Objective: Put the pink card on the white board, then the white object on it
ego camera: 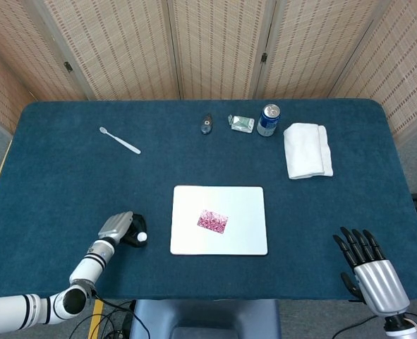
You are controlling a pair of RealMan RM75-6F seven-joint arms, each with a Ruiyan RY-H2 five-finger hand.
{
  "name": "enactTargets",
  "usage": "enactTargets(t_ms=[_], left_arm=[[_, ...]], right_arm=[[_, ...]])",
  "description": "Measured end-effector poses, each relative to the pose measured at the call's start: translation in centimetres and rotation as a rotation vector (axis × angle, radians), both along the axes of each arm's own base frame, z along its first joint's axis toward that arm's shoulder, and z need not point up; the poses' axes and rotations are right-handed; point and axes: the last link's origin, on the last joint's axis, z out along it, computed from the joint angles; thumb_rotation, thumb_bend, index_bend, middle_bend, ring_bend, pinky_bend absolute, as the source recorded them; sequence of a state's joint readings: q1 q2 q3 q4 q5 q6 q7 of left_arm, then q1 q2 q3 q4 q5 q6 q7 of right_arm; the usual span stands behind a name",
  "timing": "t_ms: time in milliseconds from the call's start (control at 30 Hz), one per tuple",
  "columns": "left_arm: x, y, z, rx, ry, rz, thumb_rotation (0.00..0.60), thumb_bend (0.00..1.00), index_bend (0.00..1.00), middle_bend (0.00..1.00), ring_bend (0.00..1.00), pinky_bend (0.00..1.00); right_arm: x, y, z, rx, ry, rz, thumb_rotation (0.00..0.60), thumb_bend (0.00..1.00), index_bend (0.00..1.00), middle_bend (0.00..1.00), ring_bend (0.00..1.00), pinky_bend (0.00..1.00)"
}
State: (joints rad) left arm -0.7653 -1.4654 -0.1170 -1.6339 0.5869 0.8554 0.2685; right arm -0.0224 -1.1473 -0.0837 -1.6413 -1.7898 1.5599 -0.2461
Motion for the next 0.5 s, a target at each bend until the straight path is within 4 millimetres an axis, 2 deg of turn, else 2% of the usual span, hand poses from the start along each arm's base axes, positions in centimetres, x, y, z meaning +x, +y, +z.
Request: enactTargets(t_ms=[333,500], left_arm=[[0.8,-0.4,0.8,0.017,-0.005,-0.023,0.6,0.29,0.57,1.0,1.0,1.0],[2.2,-0.7,1.2,0.023,0.001,-0.052,0.6,0.29,0.57,1.0,1.0,1.0]], right_arm=[[0.1,0.3,0.0,0.001,-0.006,0.012,0.6,0.3,0.0,0.0,0.0,0.0],[0.2,0.5,0.2,0.004,-0.017,0.02,0.6,0.3,0.0,0.0,0.0,0.0]])
